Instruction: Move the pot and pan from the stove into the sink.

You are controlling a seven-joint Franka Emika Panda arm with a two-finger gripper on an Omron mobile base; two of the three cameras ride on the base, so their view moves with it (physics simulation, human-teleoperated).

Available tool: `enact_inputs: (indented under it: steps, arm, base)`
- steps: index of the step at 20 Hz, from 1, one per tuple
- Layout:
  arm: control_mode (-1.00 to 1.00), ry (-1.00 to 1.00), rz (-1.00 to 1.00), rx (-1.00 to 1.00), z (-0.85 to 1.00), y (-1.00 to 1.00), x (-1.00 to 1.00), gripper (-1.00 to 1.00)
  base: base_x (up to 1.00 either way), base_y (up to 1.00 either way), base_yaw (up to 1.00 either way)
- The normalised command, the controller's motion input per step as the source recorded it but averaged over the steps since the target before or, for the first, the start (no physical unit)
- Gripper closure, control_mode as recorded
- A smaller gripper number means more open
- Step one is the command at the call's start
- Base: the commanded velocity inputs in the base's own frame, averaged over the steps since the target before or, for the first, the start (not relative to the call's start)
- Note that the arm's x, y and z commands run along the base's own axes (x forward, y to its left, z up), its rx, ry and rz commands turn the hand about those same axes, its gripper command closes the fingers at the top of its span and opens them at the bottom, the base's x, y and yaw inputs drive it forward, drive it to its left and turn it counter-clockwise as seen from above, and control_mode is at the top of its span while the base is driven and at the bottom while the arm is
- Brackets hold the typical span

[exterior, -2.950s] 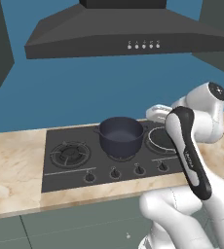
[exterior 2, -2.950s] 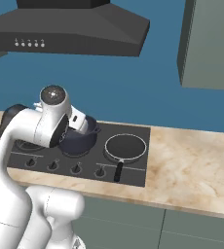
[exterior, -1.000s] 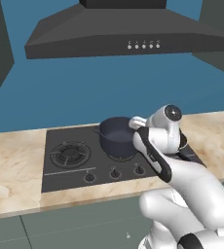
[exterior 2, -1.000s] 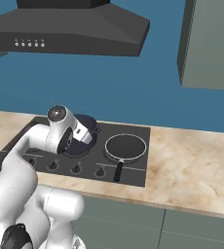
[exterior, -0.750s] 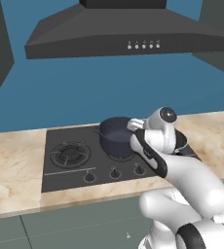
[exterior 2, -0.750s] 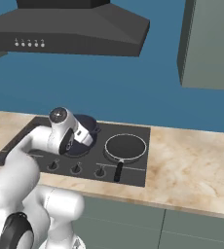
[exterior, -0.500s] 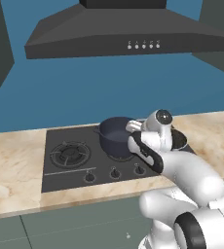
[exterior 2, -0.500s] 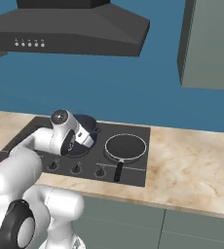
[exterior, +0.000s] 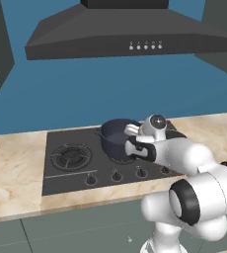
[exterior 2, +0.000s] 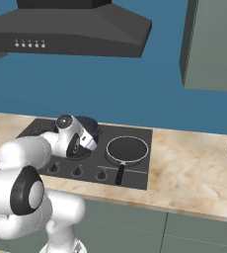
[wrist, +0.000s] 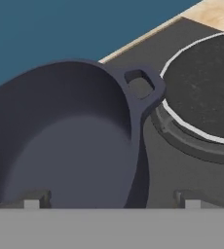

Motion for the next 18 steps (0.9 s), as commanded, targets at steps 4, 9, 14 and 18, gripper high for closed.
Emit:
enact_inputs:
  steps: [4,9,14,18]
  arm:
    - [-1.0,0.03,-0.03,0.0,-0.3,0.01,0.32,-1.0]
    - [-1.0,0.03,-0.03,-0.02,-0.26,0.0,0.24,-1.0]
    - [-1.0,0.0,-0.01,0.0,-0.04,0.0,0.06,1.0]
    - [-1.0,0.0,0.0,0.0,0.0,0.0,0.0,1.0]
  base:
    - [0.0,0.0,0.0]
    - [0.0,0.0,0.0]
    - [0.0,0.0,0.0]
    - [0.0,0.0,0.0]
